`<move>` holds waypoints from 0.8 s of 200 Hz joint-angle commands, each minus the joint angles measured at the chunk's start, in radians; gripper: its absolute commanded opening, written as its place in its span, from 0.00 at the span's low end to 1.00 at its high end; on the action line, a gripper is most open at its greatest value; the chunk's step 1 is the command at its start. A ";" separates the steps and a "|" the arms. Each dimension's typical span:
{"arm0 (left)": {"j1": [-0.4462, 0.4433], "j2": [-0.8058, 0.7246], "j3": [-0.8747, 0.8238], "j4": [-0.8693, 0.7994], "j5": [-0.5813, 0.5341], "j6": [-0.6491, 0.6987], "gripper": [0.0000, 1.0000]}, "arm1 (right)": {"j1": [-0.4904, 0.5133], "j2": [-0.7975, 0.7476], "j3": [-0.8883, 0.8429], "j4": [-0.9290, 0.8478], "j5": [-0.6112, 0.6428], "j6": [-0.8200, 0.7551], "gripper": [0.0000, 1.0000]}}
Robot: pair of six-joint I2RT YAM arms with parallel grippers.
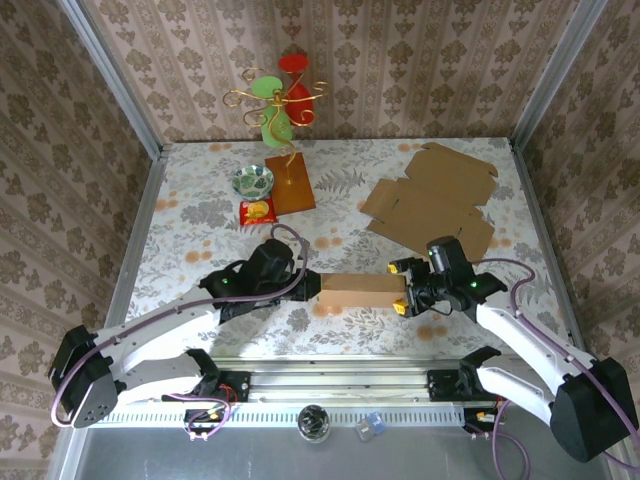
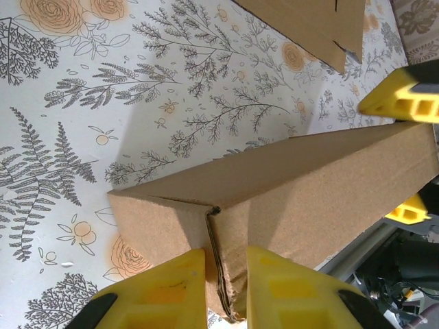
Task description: Fold the paper box
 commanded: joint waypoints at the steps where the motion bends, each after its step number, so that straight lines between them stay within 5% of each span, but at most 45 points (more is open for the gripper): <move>1: -0.014 0.031 -0.045 -0.166 -0.058 0.040 0.18 | -0.010 0.035 -0.031 0.142 -0.047 0.027 0.75; 94: 0.036 -0.097 -0.238 0.056 -0.234 -0.033 0.29 | 0.008 0.293 -0.010 0.529 -0.104 -0.129 0.48; 119: 0.096 -0.095 -0.262 0.106 -0.183 -0.065 0.39 | 0.018 0.379 0.050 0.505 -0.111 -0.294 0.53; 160: 0.144 -0.111 -0.249 0.084 -0.114 -0.079 0.41 | 0.017 0.521 0.062 0.431 -0.123 -0.461 0.68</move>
